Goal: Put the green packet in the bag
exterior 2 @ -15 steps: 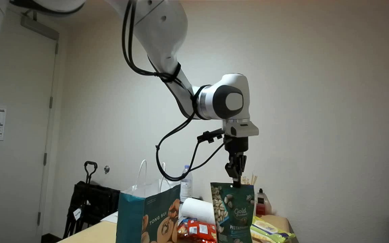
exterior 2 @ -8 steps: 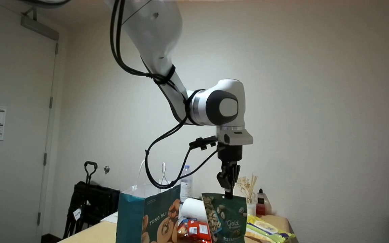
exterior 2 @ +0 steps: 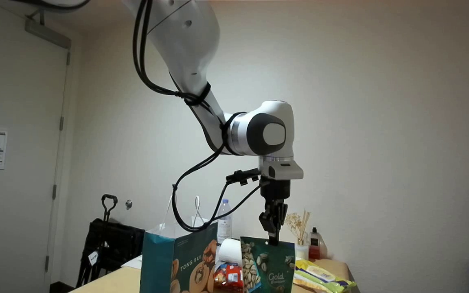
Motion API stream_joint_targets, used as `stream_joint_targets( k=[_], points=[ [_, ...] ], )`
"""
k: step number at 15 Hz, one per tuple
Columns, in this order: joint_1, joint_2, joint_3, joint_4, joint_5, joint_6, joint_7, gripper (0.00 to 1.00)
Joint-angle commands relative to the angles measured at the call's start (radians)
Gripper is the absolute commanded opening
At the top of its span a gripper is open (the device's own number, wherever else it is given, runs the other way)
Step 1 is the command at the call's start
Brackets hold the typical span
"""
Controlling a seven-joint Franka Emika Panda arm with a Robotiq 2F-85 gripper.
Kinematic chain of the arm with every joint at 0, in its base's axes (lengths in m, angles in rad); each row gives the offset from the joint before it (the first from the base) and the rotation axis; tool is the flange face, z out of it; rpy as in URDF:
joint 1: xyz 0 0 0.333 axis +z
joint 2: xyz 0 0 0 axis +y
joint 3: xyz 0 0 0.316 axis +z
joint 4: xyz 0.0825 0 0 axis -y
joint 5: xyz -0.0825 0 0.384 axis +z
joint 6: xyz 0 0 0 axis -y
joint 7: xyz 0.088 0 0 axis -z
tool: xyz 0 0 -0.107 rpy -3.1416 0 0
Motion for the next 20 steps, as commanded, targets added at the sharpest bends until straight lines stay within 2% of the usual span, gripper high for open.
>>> stream_joint_targets(
  k=[1,16,17,18,20],
  points=[
    [-0.014,0.014,0.011,0.002,0.012,0.002,-0.017,0.00],
    [-0.032,0.132,-0.021,0.026,0.010,0.000,-0.025,0.00],
    [-0.032,0.136,-0.023,0.028,0.007,-0.007,-0.026,0.26],
    [-0.032,0.137,-0.025,0.026,0.004,-0.007,-0.024,0.28],
    [-0.025,0.117,-0.030,0.016,-0.012,-0.003,0.000,0.40]
  ],
)
